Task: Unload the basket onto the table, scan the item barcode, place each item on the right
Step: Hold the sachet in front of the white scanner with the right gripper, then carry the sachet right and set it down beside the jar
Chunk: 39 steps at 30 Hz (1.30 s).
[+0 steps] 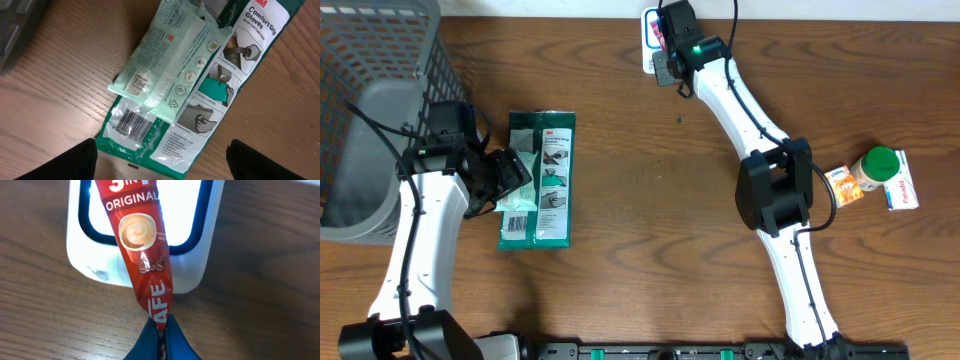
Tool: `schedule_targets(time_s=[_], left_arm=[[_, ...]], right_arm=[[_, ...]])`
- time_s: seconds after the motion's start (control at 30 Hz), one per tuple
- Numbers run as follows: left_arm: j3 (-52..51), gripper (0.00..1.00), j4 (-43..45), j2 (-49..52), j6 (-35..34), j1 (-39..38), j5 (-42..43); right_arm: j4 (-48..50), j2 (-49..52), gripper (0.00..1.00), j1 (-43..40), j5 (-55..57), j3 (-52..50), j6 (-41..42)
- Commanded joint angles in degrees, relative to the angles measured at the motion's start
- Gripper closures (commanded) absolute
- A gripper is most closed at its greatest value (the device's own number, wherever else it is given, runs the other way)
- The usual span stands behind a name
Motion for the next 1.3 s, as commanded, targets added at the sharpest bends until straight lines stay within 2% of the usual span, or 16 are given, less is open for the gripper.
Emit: schedule_targets(time_s=[0.0,0.4,1.27], left_arm=[[1.14,0.16,-0.17,0.48,0.55,0.17,-0.5],[1.14,0.16,-0.17,0.48,0.55,0.17,-0.5],[1.14,0.16,-0.17,0.48,0.55,0.17,-0.5]], right_arm=[[0.87,-0.31,0.99,-0.13,0.76,1.14,-0.44],[3.43,-1.03,0.99,-0.2,0.57,1.14,3.26],[0.46,-0.31,0.99,-1.33,-0.52,0.87,3.21]])
